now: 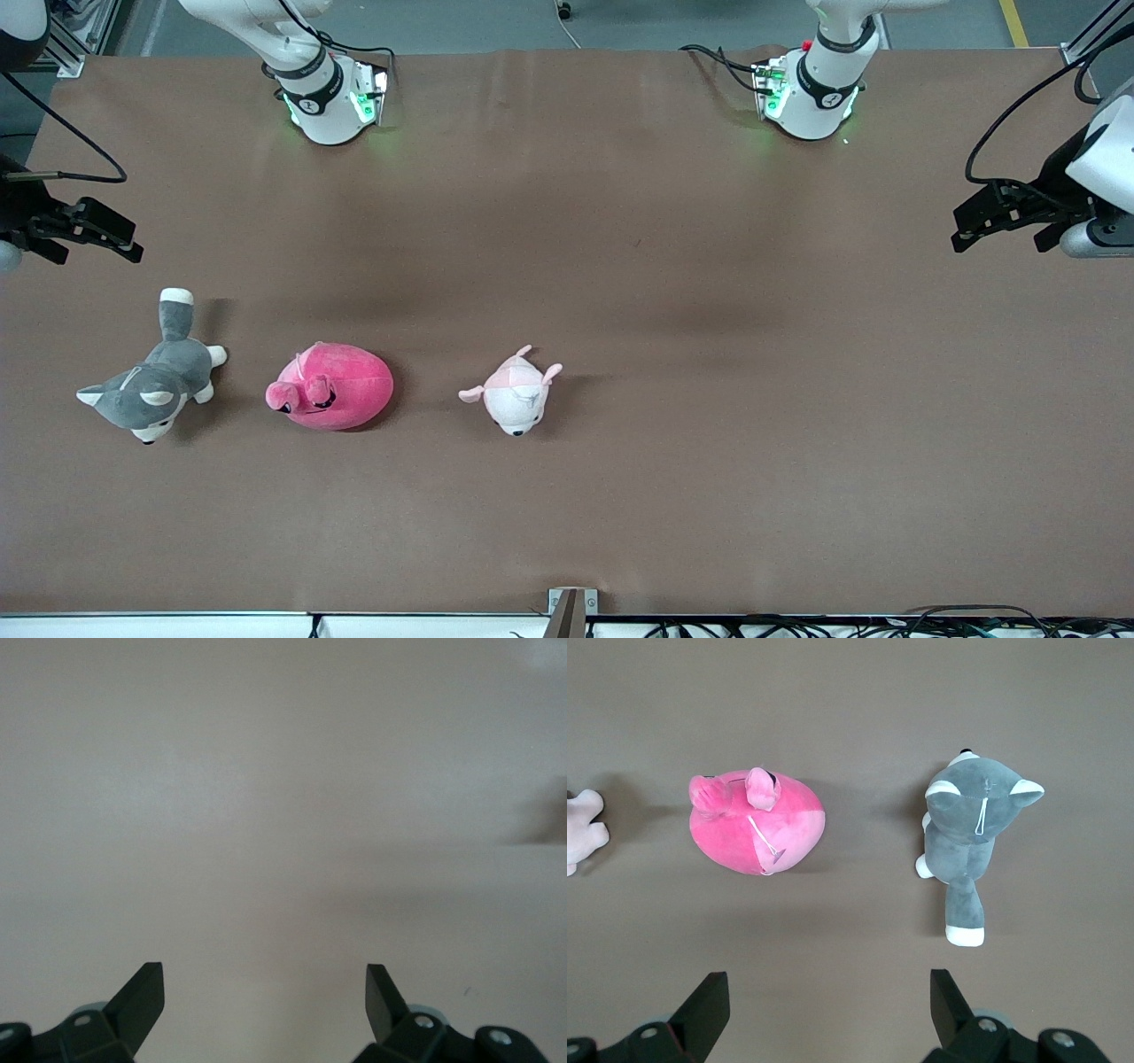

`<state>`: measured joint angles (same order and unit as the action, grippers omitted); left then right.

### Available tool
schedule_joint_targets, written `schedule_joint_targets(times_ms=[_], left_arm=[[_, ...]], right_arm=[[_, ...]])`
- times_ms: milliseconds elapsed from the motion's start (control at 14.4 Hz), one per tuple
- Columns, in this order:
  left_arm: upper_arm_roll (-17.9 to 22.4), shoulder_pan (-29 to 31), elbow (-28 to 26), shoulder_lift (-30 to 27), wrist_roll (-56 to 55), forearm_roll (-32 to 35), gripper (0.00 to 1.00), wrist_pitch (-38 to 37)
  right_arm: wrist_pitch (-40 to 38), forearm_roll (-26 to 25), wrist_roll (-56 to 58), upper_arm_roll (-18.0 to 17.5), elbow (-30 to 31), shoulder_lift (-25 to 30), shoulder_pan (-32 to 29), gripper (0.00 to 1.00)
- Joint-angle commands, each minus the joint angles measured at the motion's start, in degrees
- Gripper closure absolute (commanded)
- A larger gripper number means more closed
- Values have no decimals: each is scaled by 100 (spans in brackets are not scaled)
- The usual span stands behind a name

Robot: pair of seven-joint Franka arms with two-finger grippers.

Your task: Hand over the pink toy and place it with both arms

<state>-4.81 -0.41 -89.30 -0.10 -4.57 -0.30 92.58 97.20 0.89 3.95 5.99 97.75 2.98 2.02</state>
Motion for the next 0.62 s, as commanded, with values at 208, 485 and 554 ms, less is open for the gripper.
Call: schedule_joint_targets(times_ms=[208,485,554], left_arm=[[50,84,18,-60,71,-190,0,5],[50,137,17,-60,114,-190,0,5],[50,137,17,-60,115,-172,0,5]], right_arm=[[71,-150,-96,-10,174,168,1,0],[45,-115,-263,-28,113,168,36,0],[45,-89,-272,-28,60,168,44,0]])
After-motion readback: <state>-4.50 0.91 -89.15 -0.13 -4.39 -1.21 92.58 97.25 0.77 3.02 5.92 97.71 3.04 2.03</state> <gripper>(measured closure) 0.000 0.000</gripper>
